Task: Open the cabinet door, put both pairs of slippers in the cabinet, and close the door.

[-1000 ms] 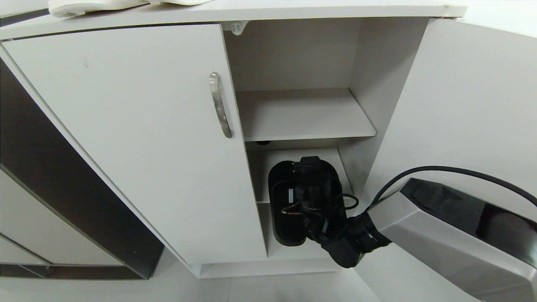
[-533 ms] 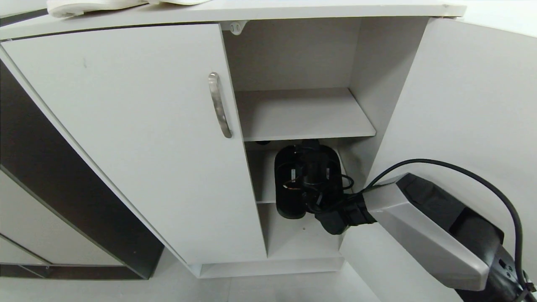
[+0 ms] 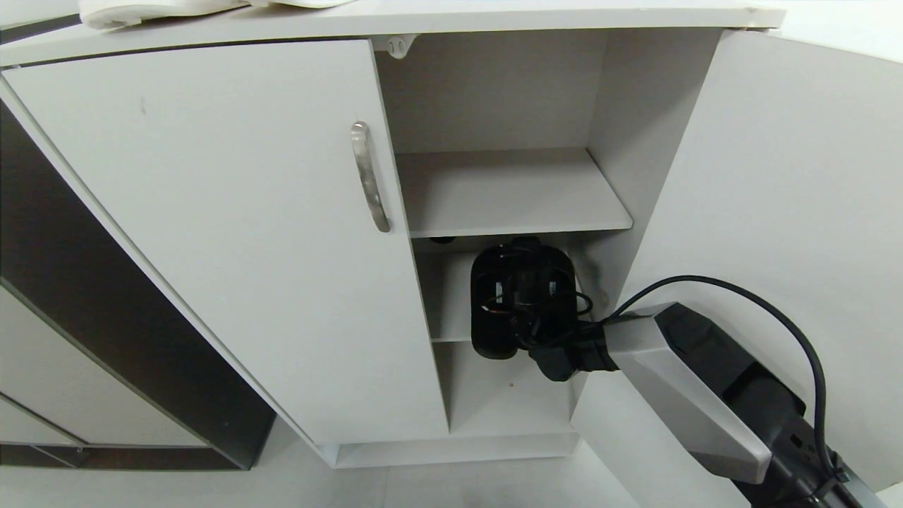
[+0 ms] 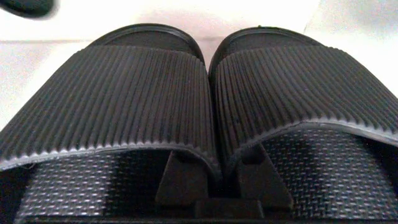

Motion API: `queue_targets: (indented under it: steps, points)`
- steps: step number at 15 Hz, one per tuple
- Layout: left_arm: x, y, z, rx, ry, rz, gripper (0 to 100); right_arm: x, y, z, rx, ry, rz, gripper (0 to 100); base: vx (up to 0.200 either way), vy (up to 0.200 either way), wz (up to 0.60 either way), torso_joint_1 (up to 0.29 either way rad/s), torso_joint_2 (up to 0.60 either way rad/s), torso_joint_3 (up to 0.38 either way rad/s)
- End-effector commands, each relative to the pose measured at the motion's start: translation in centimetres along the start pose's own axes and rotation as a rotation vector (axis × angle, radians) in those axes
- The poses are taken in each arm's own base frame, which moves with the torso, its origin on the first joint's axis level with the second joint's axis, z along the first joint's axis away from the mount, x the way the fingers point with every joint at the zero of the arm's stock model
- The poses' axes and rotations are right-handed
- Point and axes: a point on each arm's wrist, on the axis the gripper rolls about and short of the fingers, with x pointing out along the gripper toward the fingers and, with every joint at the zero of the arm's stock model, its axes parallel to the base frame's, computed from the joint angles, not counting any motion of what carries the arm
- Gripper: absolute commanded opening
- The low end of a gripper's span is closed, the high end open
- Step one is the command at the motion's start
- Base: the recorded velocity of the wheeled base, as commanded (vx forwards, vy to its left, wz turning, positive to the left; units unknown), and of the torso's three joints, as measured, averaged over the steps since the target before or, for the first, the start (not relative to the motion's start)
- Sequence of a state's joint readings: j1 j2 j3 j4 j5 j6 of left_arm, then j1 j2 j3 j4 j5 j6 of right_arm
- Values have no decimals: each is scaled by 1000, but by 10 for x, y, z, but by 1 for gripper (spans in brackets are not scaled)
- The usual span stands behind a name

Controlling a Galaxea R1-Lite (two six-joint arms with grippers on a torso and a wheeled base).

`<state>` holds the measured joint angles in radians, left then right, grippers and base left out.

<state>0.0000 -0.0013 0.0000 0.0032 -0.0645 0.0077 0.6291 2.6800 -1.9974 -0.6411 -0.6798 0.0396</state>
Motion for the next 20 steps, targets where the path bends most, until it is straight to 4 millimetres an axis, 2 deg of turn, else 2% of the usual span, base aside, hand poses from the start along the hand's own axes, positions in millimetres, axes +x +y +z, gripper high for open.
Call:
queue_targets:
  steps: [1, 6, 7, 11, 15, 17, 20]
  points:
    - [0, 0, 0, 0, 1, 0, 0, 3, 0, -12, -15, 19, -4, 0, 0, 0, 0, 0, 0, 0]
    - [0, 0, 0, 1, 1, 0, 0, 3, 0, -19, -33, 42, -5, 0, 0, 0, 0, 0, 0, 0]
    - [0, 0, 0, 0, 1, 0, 0, 4, -1, -19, -35, 44, -6, 100, 0, 0, 0, 0, 0, 0]
    - [0, 0, 0, 0, 1, 0, 0, 3, 0, -17, -30, 37, -9, 100, 0, 0, 0, 0, 0, 0]
    - [0, 0, 0, 0, 1, 0, 0, -7, -1, 6, -5, 9, -2, 100, 0, 0, 0, 0, 0, 0]
    - [0, 0, 0, 0, 1, 0, 0, -14, -1, 5, -12, 18, 7, 100, 0, 0, 0, 0, 0, 0]
    - [0, 0, 0, 0, 1, 0, 0, -15, -1, 4, -17, 20, 10, 100, 0, 0, 0, 0, 0, 0]
